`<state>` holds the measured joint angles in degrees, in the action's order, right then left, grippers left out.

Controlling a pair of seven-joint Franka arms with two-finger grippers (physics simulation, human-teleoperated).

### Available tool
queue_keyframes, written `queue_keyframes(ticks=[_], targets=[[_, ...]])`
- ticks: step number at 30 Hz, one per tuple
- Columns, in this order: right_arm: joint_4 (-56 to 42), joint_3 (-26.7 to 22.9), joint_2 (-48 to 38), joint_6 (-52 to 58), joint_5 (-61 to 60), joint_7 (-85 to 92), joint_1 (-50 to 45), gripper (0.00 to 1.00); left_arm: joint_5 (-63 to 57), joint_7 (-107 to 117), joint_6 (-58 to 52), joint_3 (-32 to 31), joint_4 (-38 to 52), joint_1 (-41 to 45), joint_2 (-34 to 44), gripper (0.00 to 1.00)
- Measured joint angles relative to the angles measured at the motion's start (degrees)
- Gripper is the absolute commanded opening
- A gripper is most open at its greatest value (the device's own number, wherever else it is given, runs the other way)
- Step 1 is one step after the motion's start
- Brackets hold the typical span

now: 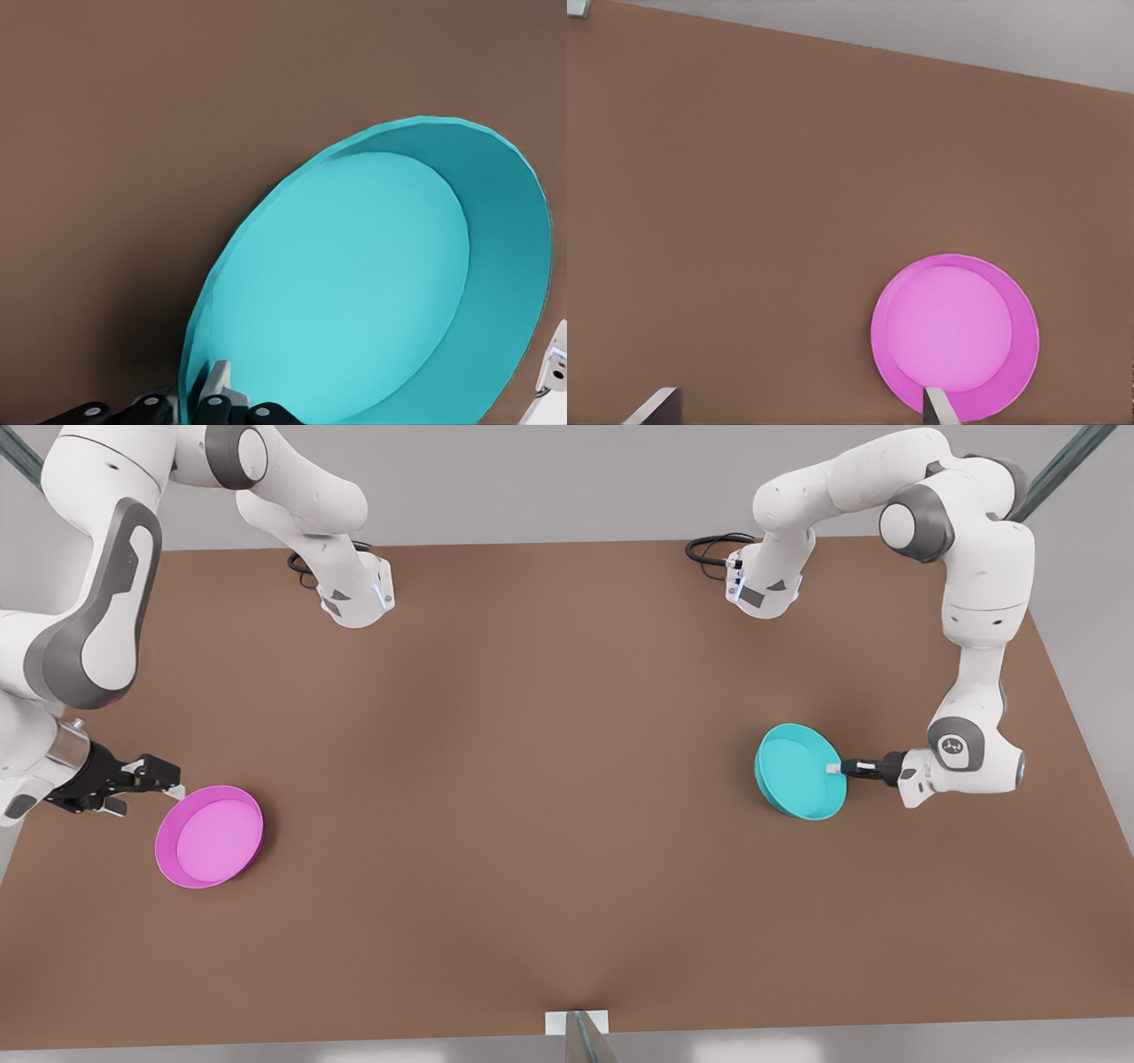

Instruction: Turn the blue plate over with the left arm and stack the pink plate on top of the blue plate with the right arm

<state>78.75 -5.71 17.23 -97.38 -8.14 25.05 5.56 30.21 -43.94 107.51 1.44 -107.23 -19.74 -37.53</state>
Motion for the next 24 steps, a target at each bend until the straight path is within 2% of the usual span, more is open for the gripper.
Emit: queue_keyframes(ticks=[15,24], targets=[[0.10,0.18,0.00,-0.66,3.66,-0.08,-0.67,1.00,-3.92,-0.16,-1.52,0.04,0.68,0.05,0.71,0.21],[-1.90,0.00,4.21,-0.87,6.08,-0.68,1.02,1.00,-6.43,1.06,-1.35,-1.37,8.59,3.08,0.71,0.21]])
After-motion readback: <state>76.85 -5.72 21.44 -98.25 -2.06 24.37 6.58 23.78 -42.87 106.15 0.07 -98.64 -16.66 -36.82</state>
